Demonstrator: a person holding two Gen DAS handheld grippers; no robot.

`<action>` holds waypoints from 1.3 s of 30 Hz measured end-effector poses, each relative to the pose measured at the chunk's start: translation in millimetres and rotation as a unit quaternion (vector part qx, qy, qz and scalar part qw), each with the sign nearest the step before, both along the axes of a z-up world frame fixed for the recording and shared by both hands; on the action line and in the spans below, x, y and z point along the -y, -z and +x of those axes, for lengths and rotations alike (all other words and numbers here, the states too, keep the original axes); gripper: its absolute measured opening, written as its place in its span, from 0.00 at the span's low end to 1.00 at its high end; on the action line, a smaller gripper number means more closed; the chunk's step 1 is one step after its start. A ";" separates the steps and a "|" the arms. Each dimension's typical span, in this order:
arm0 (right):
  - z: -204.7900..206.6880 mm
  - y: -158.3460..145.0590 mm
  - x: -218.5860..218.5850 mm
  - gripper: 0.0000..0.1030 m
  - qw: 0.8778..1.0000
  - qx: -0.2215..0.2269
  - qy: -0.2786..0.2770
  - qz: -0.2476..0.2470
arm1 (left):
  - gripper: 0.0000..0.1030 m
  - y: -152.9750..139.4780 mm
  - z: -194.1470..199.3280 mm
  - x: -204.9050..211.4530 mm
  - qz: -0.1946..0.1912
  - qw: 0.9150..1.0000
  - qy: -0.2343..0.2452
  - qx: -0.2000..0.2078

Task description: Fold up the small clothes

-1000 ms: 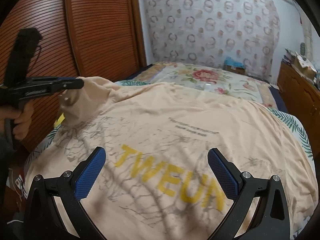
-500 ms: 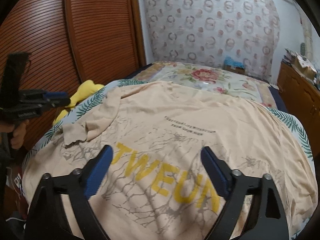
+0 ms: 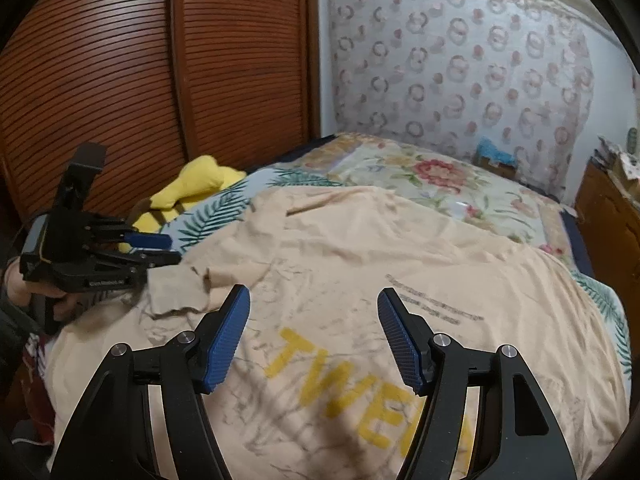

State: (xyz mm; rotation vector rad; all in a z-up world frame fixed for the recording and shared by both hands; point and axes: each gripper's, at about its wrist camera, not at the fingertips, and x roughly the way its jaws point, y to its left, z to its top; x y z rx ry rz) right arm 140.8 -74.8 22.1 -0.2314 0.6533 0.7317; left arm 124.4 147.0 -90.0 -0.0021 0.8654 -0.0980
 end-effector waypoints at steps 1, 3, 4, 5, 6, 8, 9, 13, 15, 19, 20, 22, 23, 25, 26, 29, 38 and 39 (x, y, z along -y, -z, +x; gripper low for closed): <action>0.3 0.4 -2.8 0.66 1.000 -0.002 -0.005 0.000 | 0.34 0.5 0.5 -2.2 -0.005 1.000 -0.002 -0.001; 0.8 2.0 -11.8 0.66 1.000 -0.005 -0.015 -0.007 | 0.34 0.6 2.1 -5.0 -0.015 1.000 -0.003 -0.003; 1.3 3.3 -17.2 0.66 1.000 -0.008 -0.023 -0.009 | 0.34 0.1 2.2 -4.5 -0.014 1.000 -0.003 -0.003; 0.4 4.7 -20.7 0.64 0.999 -0.011 -0.028 -0.010 | 0.35 0.1 2.2 -3.8 -0.012 1.000 -0.003 -0.003; 2.0 6.5 -27.3 0.62 0.999 -0.016 -0.039 -0.013 | 0.36 0.1 2.1 -2.9 -0.008 1.000 -0.004 -0.002; 6.6 10.7 -42.5 0.57 0.998 -0.025 -0.059 -0.023 | 0.36 0.0 2.1 -2.5 -0.006 1.000 -0.006 -0.002; 8.8 12.7 -48.9 0.56 0.997 -0.027 -0.066 -0.028 | 0.37 0.0 1.8 -3.1 -0.008 1.000 -0.008 -0.002; 20.2 23.6 -76.7 0.50 0.994 -0.037 -0.092 -0.051 | 0.39 0.4 2.2 -6.1 -0.015 1.000 -0.014 -0.003; 24.7 30.0 -89.9 0.49 0.991 -0.045 -0.108 -0.062 | 0.39 0.4 1.5 -4.9 -0.012 1.000 -0.020 -0.003; 25.8 41.0 -108.8 0.49 0.985 -0.054 -0.135 -0.088 | 0.40 0.4 0.8 -5.2 -0.015 1.000 -0.023 -0.003; 25.5 44.1 -112.3 0.49 0.984 -0.057 -0.140 -0.095 | 0.40 0.6 0.7 -5.7 -0.017 1.000 -0.023 -0.003; 25.6 50.6 -116.8 0.47 0.981 -0.059 -0.145 -0.113 | 0.40 0.4 0.4 -5.3 -0.017 1.000 -0.022 -0.003; 25.6 54.9 -118.0 0.40 0.980 -0.058 -0.143 -0.124 | 0.40 0.2 0.5 -5.4 -0.016 1.000 -0.022 -0.003; 26.5 55.7 -115.3 0.32 0.981 -0.056 -0.140 -0.121 | 0.40 0.5 0.7 -6.0 -0.014 1.000 -0.022 -0.003; 28.9 54.8 -111.3 0.20 0.983 -0.056 -0.133 -0.116 | 0.40 0.5 0.9 -7.0 -0.016 1.000 -0.022 -0.003; 33.5 51.0 -99.9 0.11 0.987 -0.058 -0.115 -0.096 | 0.40 0.5 0.8 -6.2 -0.014 1.000 -0.022 -0.003; 44.2 33.9 -45.8 0.20 0.996 -0.064 0.017 -0.059 | 0.42 0.4 1.5 -6.6 -0.015 1.000 -0.024 -0.003; 44.3 32.9 -40.8 0.22 0.996 -0.065 0.029 -0.061 | 0.42 0.4 1.6 -6.8 -0.016 1.000 -0.024 -0.003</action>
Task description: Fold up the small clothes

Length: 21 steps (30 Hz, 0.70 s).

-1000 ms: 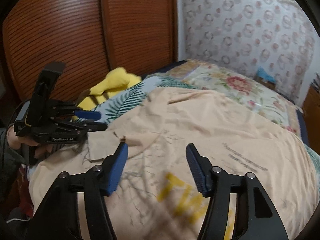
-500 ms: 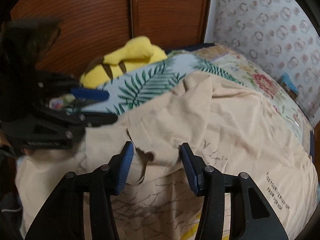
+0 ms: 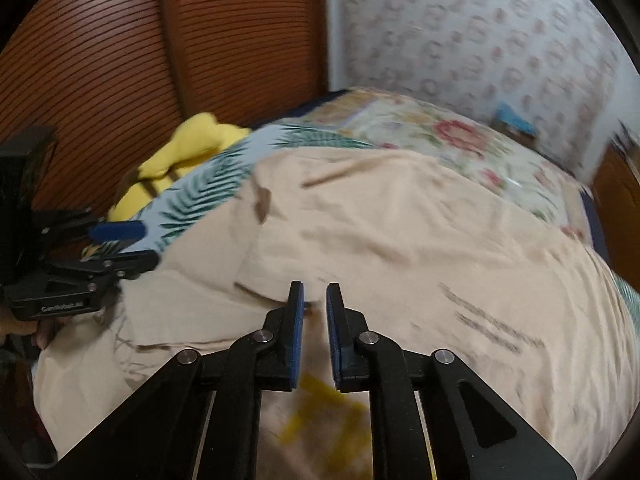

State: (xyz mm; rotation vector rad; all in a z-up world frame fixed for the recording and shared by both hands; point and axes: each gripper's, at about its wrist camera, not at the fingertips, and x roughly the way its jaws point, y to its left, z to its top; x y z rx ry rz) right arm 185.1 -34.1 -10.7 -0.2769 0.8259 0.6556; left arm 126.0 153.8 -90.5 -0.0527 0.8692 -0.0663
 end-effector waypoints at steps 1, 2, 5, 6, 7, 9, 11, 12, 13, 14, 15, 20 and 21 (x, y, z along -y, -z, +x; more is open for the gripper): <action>-1.0 -1.6 3.0 0.22 1.000 0.000 0.000 0.002 | 0.42 0.0 0.1 -0.2 0.000 1.000 -0.001 0.000; -2.2 -3.5 4.5 0.23 1.000 0.002 -0.002 0.005 | 0.42 -0.1 0.0 0.1 0.000 1.000 -0.001 0.000; -7.0 -11.7 2.7 0.33 1.000 0.018 -0.015 0.016 | 0.48 0.5 0.3 -1.1 0.004 1.000 -0.014 -0.001; -8.1 -14.2 -1.8 0.35 0.999 0.017 -0.029 0.027 | 0.48 1.1 0.2 -1.5 0.002 1.000 -0.015 -0.001; -8.8 -14.9 -5.6 0.35 0.999 0.017 -0.037 0.030 | 0.48 1.3 0.6 -2.0 0.000 1.000 -0.015 -0.001; -10.6 -13.5 -21.4 0.35 0.997 0.018 -0.065 0.028 | 0.48 1.4 0.6 -2.3 0.002 1.000 -0.015 -0.001; -10.9 -9.0 -34.7 0.35 0.996 0.016 -0.084 0.022 | 0.49 1.9 0.7 -2.2 0.001 1.000 -0.015 -0.001; -9.6 -4.0 -42.7 0.35 0.996 0.013 -0.092 0.014 | 0.49 2.2 0.5 -1.9 0.000 1.000 -0.015 -0.001; -7.9 0.7 -49.3 0.35 0.995 0.011 -0.096 0.004 | 0.49 2.1 0.3 -1.5 0.000 1.000 -0.015 -0.001; -5.6 6.5 -54.7 0.35 0.995 0.011 -0.097 -0.008 | 0.49 2.2 -0.2 -0.7 0.000 1.000 -0.015 -0.001; -3.2 11.5 -58.8 0.35 0.995 0.011 -0.095 -0.022 | 0.49 2.2 -0.4 -0.7 0.001 1.000 -0.015 -0.001; 8.8 24.9 -57.4 0.09 0.995 0.017 -0.083 -0.045 | 0.49 2.6 -0.4 -0.7 0.001 1.000 -0.015 -0.001; 11.8 24.1 -53.0 0.09 0.996 0.020 -0.071 -0.046 | 0.49 2.5 -0.6 -0.2 0.001 1.000 -0.015 -0.001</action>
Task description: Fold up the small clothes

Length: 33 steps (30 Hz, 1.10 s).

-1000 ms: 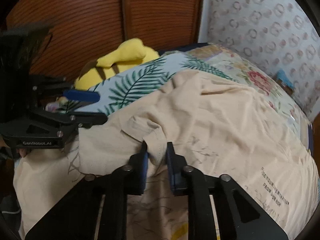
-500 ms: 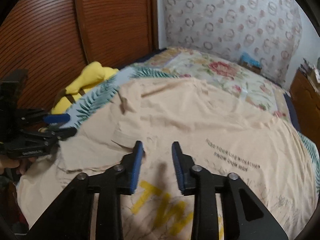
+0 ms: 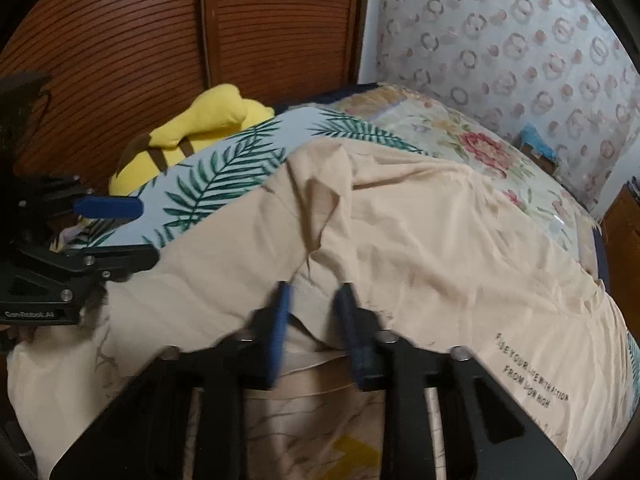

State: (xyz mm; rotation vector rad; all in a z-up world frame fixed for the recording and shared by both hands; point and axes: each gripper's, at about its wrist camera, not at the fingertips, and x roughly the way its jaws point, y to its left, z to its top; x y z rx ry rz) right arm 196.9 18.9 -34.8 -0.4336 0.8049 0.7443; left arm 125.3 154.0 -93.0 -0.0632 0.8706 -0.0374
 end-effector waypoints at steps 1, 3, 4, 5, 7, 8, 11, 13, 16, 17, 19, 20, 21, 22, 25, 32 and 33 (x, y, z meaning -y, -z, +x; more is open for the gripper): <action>2.7 -1.7 5.3 0.07 1.000 0.001 0.011 0.002 | 0.49 -0.1 0.1 -0.2 0.001 1.000 0.000 0.000; 6.9 -6.8 17.9 0.06 0.999 0.006 0.030 0.009 | 0.49 0.0 -0.1 -0.4 0.000 1.000 0.000 0.000; 8.2 -8.9 21.8 0.06 0.999 0.009 0.038 0.009 | 0.49 0.0 -0.2 -0.5 0.000 1.000 0.000 0.000; 10.0 -11.7 28.2 0.06 0.999 0.010 0.048 0.011 | 0.49 0.0 -0.1 -0.6 0.000 1.000 -0.001 0.000; 15.9 -16.7 42.8 0.06 0.998 -0.003 0.066 0.024 | 0.50 0.0 -0.2 -0.8 0.000 1.000 -0.002 0.000; 18.1 -18.6 48.8 0.10 0.997 -0.009 0.075 0.030 | 0.50 0.3 -0.7 -1.1 0.000 1.000 -0.003 0.000; 17.1 -23.8 57.3 0.18 0.996 -0.001 0.080 0.031 | 0.51 0.7 0.0 -1.8 0.000 1.000 -0.007 -0.001; 14.1 -27.7 62.3 0.31 0.997 0.009 0.078 0.028 | 0.51 1.0 0.5 -2.3 0.000 1.000 -0.010 -0.001; 11.0 -34.3 78.2 0.50 0.995 0.007 0.083 0.046 | 0.51 0.9 1.3 -2.1 0.001 1.000 -0.012 -0.001; 9.1 -36.9 87.6 0.51 0.995 0.005 0.085 0.051 | 0.51 0.6 1.4 -1.8 0.001 1.000 -0.012 -0.001; 3.3 -38.4 103.1 0.51 0.995 0.005 0.090 0.052 | 0.51 0.1 1.5 -1.2 0.002 1.000 -0.009 -0.002; -0.3 -38.0 110.0 0.51 0.995 0.004 0.091 0.050 | 0.51 0.1 1.4 -1.6 0.001 1.000 -0.007 -0.002; -3.4 -36.6 116.6 0.51 0.995 0.003 0.090 0.047 | 0.51 -1.3 1.0 -0.7 -0.002 1.000 -0.005 -0.003; -7.1 -33.7 125.2 0.51 0.995 0.003 0.091 0.041 | 0.51 -2.0 0.7 -1.0 -0.005 1.000 -0.002 -0.002; -11.9 -23.0 142.6 0.51 0.995 -0.004 0.098 0.022 | 0.51 -8.0 -3.0 2.0 -0.007 1.000 0.001 0.011; -13.0 -5.3 168.4 0.52 0.993 -0.024 0.111 -0.008 | 0.51 -32.4 -13.0 29.5 -0.003 0.998 0.023 0.055; -14.1 -4.0 170.3 0.52 0.993 -0.025 0.111 -0.005 | 0.51 -35.1 -13.7 34.2 -0.003 0.998 0.026 0.059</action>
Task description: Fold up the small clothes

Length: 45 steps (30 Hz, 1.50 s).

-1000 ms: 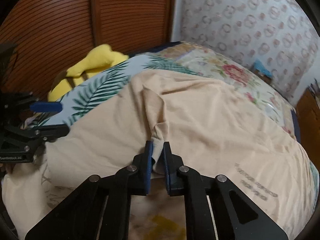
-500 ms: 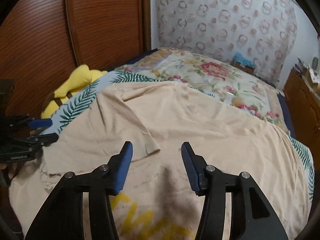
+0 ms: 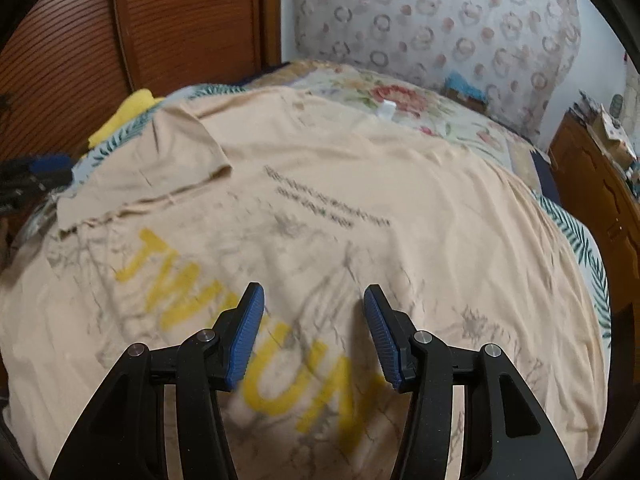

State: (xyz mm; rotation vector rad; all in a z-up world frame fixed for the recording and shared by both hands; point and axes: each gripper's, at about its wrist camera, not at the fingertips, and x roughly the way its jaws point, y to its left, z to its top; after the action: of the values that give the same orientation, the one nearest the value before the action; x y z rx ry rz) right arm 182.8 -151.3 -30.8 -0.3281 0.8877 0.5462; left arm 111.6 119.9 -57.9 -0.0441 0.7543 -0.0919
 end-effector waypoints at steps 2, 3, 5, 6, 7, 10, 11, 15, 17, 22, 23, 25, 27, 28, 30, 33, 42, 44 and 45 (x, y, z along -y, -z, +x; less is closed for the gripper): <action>-0.7 0.8 4.3 0.56 1.000 -0.001 0.001 0.006 | 0.51 -5.8 -1.3 10.1 0.002 1.000 0.005 0.010; -0.8 1.2 5.6 0.58 1.000 0.000 0.002 0.007 | 0.51 -9.7 -3.0 16.9 0.002 1.000 0.009 0.017; -0.7 2.4 7.8 0.65 1.000 0.004 0.004 0.009 | 0.51 -13.3 -4.3 26.7 0.002 1.000 0.018 0.024; -0.3 3.1 10.7 0.66 1.000 0.004 0.008 0.013 | 0.51 -14.7 -4.8 33.5 0.003 0.999 0.025 0.029; -0.4 3.3 12.1 0.68 1.000 0.003 0.009 0.014 | 0.51 -14.5 -5.1 37.9 0.004 0.999 0.029 0.030; -1.2 3.7 12.8 0.76 1.000 0.006 0.017 0.006 | 0.51 -11.2 -1.3 51.1 0.004 0.999 0.039 0.025; 0.0 3.4 14.4 0.80 1.000 0.005 0.020 0.006 | 0.51 -8.8 0.5 54.8 0.002 0.999 0.044 0.022; 3.0 3.6 16.1 0.86 0.999 -0.003 0.033 0.003 | 0.51 2.0 7.3 72.1 0.012 0.998 0.057 0.006; 0.4 2.8 19.8 0.86 1.000 -0.010 0.027 0.001 | 0.51 6.3 10.7 75.8 0.012 0.998 0.062 -0.002; -17.3 -8.2 48.3 0.86 1.000 0.000 0.029 -0.002 | 0.51 15.8 13.5 87.0 0.009 0.997 0.074 -0.019; -21.6 -12.8 58.2 0.86 0.999 0.007 0.033 0.001 | 0.51 16.6 13.2 89.0 0.012 0.997 0.076 -0.021; -30.0 -22.8 87.6 0.86 0.998 0.023 0.053 0.009 | 0.51 18.2 12.4 94.0 0.015 0.996 0.082 -0.024; -34.1 -28.2 111.8 0.86 0.996 0.035 0.078 0.008 | 0.51 19.9 12.2 97.2 0.018 0.996 0.086 -0.027; -35.8 -30.5 130.2 0.86 0.995 0.041 0.096 0.004 | 0.51 20.6 11.7 98.5 0.019 0.996 0.087 -0.029; -37.1 -32.3 156.7 0.85 0.992 0.045 0.121 -0.002 | 0.51 21.9 13.7 103.8 0.028 0.995 0.091 -0.036; -35.9 -31.7 199.9 0.84 0.986 0.043 0.164 -0.010 | 0.51 23.5 14.2 106.9 0.035 0.994 0.096 -0.042; -32.9 -19.6 273.6 0.71 0.971 0.024 0.237 -0.010 | 0.51 25.6 16.1 111.9 0.046 0.993 0.100 -0.052; -32.3 -16.3 278.9 0.68 0.971 0.015 0.240 0.002 | 0.51 25.5 15.3 112.2 0.047 0.993 0.100 -0.052; -31.7 -14.8 279.5 0.68 0.971 0.012 0.240 0.006 | 0.51 25.6 16.3 111.3 0.046 0.993 0.100 -0.052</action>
State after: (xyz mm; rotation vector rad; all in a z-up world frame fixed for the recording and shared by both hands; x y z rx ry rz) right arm 151.1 -430.8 -16.0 -0.1002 0.9020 0.0986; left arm 128.0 8.6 -83.4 0.1158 0.8656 -0.2464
